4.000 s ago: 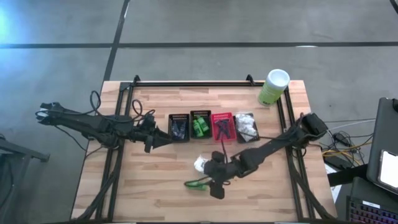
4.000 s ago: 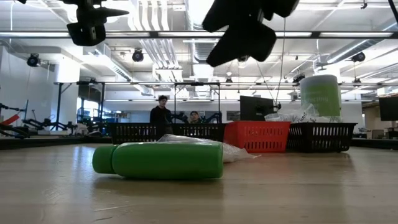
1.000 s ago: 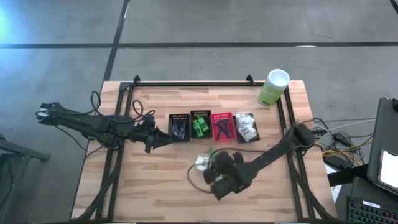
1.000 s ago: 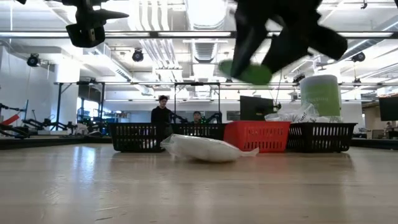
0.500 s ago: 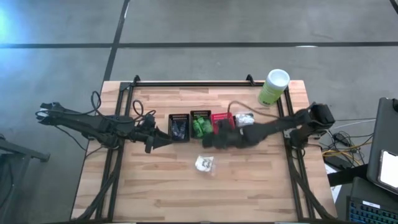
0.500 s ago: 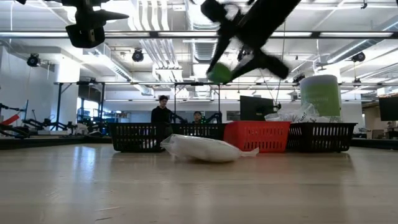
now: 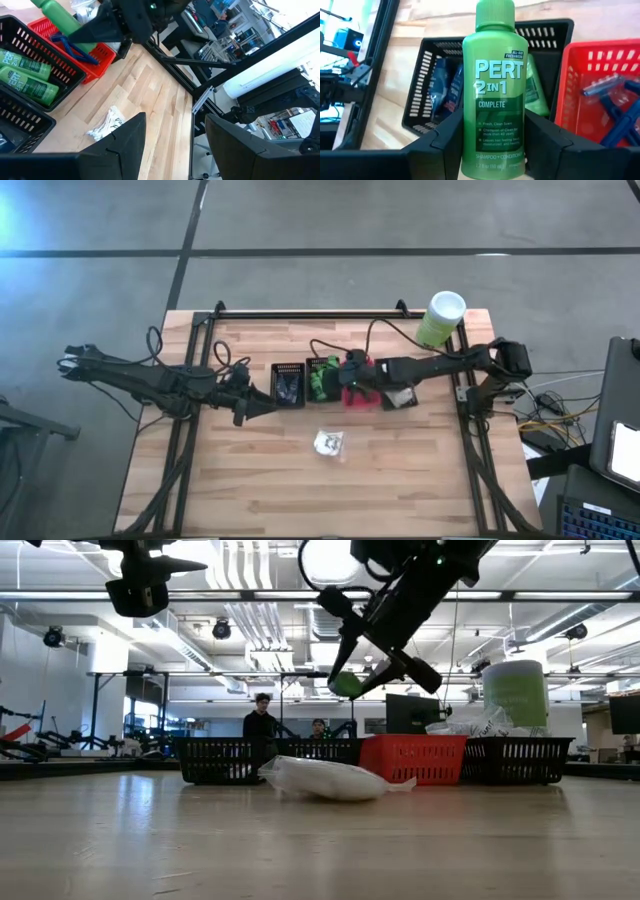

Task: Pick & Place Travel size toiletries
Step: Put the green shampoo into the middle black basket, then put the white cotton pack into the right black basket

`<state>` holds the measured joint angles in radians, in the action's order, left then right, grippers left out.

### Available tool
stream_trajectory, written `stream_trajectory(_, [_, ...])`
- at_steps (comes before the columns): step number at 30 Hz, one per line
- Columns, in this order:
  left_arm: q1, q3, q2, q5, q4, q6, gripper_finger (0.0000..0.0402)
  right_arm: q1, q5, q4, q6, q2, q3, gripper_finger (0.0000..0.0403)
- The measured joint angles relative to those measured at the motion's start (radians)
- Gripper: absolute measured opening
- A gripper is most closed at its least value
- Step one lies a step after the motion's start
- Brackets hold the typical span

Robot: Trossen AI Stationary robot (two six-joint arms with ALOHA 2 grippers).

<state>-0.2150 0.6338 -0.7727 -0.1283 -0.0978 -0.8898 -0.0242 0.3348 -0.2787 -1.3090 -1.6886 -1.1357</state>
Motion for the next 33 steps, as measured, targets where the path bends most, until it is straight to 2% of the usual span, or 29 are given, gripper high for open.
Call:
stream_trajectory(7, [0.000,0.000,0.000,0.000,-0.001,0.000,0.0209,-0.043,-0.105,0.018,0.010,-0.093,-0.003,0.0166])
stream_trajectory(14, [0.000,0.000,0.000,0.000,-0.005,0.000,0.0209,-0.039,-0.102,0.021,0.031,-0.144,-0.066,0.0206])
stream_trajectory(23, [0.000,0.000,-0.001,0.000,-0.008,0.000,0.0209,-0.039,-0.096,-0.002,0.059,-0.131,-0.086,0.0263])
stream_trajectory(28, [0.000,0.000,-0.001,0.000,-0.008,0.000,0.0209,0.012,-0.180,-0.007,0.165,-0.105,-0.086,0.0285])
stream_trajectory(33, [0.000,0.000,-0.001,0.000,-0.008,0.000,0.0209,0.130,-0.237,-0.089,0.297,-0.098,-0.086,0.0292])
